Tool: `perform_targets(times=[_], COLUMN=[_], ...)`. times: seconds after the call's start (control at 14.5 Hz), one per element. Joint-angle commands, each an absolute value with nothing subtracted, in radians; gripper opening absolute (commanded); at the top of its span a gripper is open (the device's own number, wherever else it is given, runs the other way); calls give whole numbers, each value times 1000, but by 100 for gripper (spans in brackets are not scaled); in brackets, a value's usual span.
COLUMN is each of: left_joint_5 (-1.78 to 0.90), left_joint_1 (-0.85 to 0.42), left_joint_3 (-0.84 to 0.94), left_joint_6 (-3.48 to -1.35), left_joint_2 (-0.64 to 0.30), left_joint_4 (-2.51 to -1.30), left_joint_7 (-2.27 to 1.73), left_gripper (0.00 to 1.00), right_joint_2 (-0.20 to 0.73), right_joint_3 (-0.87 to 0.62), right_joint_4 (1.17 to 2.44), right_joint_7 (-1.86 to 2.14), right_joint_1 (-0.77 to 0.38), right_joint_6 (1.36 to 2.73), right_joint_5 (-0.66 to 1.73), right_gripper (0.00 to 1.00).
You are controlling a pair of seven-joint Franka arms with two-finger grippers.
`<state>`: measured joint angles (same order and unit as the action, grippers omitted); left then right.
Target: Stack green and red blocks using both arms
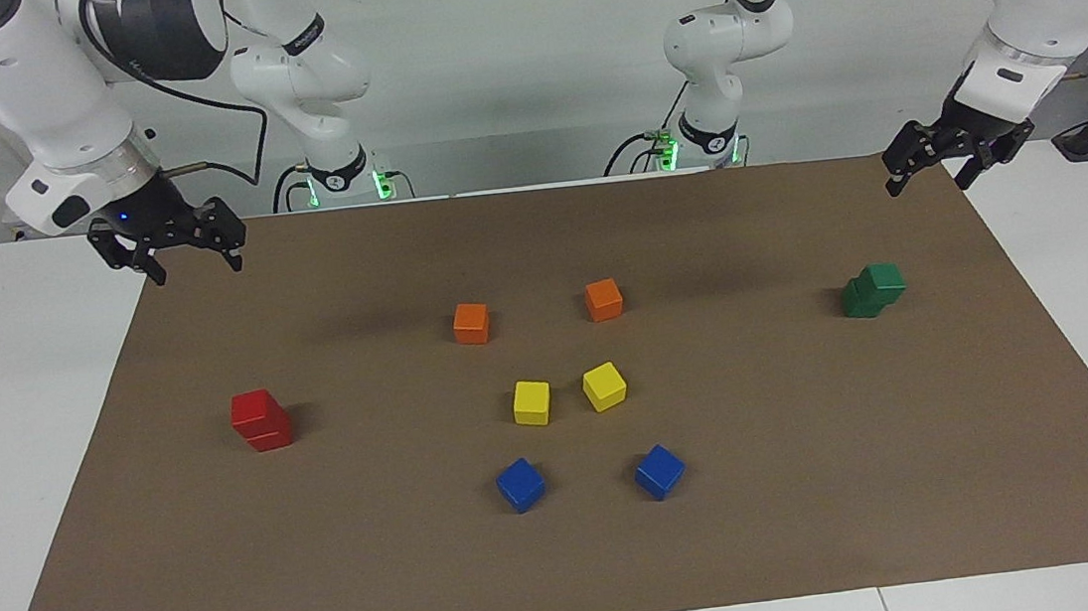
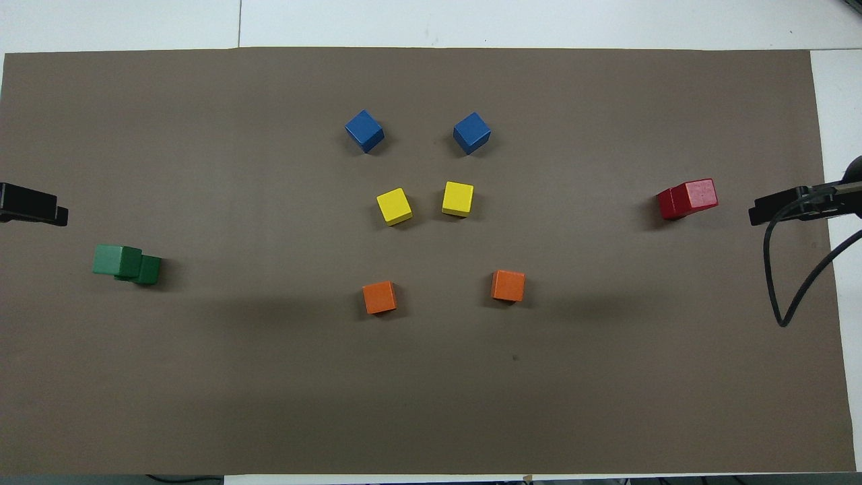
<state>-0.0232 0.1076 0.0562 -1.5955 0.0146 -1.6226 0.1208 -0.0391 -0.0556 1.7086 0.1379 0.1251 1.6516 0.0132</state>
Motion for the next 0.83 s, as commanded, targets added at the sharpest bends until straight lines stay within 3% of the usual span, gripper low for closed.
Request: perform_targets(times=[0.0,0.76], left_joint_5=[-12,-18], left_joint_1=[84,86], left_joint_3=[48,44], left_joint_6=[-1580,-1580], left_joint_2=[12,14], left_joint_4=[-1603,-1603], left_joint_7=[98,78], left_gripper=[100,100], right_joint_2=[-28,-32], right_joint_3=[-63,-63], right_joint_4=[1689,1697], right_joint_7=[117,115], right_joint_1=[130,130], right_joint_6=[1637,1640], right_joint_5=[8,-9], right_gripper=[100,100])
